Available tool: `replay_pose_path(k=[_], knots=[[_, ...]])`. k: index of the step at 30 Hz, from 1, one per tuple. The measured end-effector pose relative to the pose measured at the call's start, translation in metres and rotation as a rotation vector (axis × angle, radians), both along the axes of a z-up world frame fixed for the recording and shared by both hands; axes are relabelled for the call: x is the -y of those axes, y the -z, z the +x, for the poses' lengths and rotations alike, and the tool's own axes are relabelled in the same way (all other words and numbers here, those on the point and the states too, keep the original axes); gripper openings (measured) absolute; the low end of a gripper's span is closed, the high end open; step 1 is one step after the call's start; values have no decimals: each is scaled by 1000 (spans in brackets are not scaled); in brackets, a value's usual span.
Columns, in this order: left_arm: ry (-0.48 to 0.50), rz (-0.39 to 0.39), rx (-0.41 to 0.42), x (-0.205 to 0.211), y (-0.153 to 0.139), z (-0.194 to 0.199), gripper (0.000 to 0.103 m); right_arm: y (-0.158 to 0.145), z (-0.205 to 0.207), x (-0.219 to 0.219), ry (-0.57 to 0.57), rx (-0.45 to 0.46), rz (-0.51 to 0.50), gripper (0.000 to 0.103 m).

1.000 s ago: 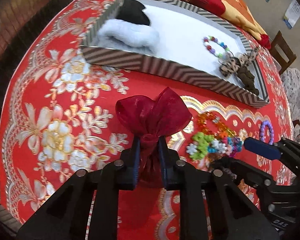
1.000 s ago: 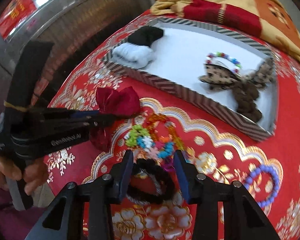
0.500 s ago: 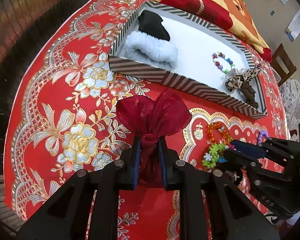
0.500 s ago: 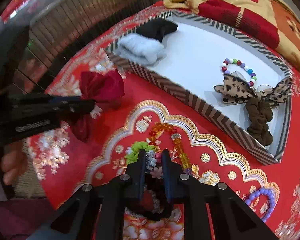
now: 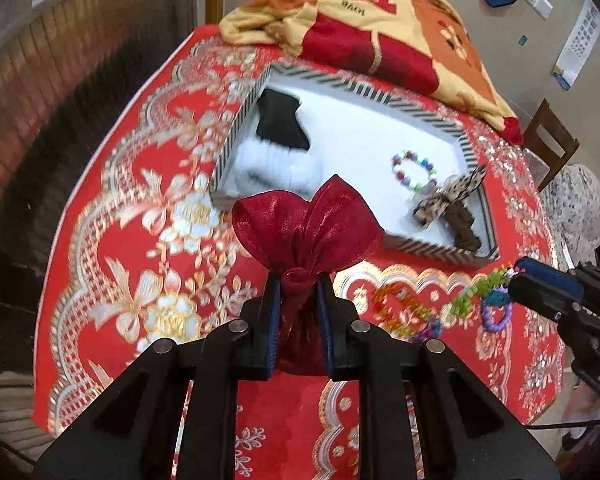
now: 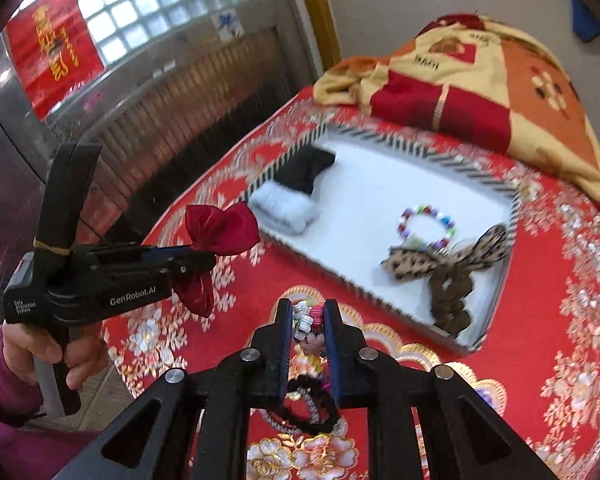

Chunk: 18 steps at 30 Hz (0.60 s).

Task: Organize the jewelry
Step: 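Carry the red bow and the flower clips over the white tray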

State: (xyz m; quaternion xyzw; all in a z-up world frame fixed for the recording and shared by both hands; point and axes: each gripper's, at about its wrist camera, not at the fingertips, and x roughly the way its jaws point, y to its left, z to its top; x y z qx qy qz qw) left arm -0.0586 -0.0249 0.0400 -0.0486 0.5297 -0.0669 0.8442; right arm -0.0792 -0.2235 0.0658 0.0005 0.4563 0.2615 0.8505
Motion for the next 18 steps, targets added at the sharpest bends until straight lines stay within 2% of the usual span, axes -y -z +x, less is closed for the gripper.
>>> replay_pose_path(k=[8,18], knots=[[21,24,57,11,-23,17,16,-20,12,9,46,51,-4,15],[38,45,74,19,-25,37,16,-16,30,9,72,41,-12,15]])
